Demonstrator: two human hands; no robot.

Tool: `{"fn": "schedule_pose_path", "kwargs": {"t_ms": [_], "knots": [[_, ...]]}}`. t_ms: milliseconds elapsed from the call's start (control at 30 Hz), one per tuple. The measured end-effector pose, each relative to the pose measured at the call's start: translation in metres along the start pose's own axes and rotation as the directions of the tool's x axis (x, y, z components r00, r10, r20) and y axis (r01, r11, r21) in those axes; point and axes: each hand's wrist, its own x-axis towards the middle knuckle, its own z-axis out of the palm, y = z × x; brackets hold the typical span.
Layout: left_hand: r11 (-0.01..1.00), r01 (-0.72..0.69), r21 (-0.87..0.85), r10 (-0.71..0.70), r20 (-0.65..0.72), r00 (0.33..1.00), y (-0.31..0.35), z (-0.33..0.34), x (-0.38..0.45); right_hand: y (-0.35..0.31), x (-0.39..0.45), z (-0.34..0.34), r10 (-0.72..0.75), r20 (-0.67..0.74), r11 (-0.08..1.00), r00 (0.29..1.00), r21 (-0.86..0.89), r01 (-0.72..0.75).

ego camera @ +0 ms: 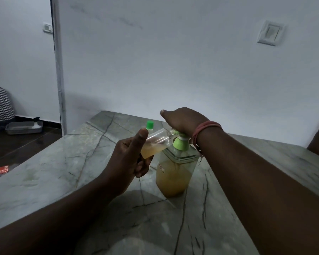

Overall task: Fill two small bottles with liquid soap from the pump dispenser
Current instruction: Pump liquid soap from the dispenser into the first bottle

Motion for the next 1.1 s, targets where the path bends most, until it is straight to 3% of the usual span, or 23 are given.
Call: {"fn": "schedule_pose_path", "kwargs": {"t_ms": [333, 500, 867, 1000, 1100], "knots": [[1.000, 0.004, 0.002, -0.004, -0.008, 1.000, 0.003, 0.003, 0.000, -0.003, 0.002, -0.008, -0.002, 0.091, 0.995, 0.996, -0.099, 0.011], [1.000, 0.007, 0.006, -0.007, 0.003, 1.000, 0.001, 0.003, 0.000, 0.001, 0.008, -0.001, -0.043, -0.024, 0.999, 0.999, -0.017, 0.042], [0.999, 0.034, 0.025, -0.033, -0.025, 0.999, 0.002, 0.005, -0.002, 0.000, 0.002, -0.009, -0.032, 0.099, 0.996, 0.995, -0.080, 0.041], [1.000, 0.025, 0.010, -0.025, -0.017, 1.000, 0.001, 0.004, -0.001, 0.006, 0.005, -0.002, -0.023, -0.016, 0.994, 1.000, 0.108, 0.025], [1.000, 0.026, 0.002, -0.026, -0.020, 0.999, 0.003, 0.003, -0.002, 0.010, 0.004, 0.003, 0.012, 0.016, 0.989, 1.000, 0.149, -0.015]]}}
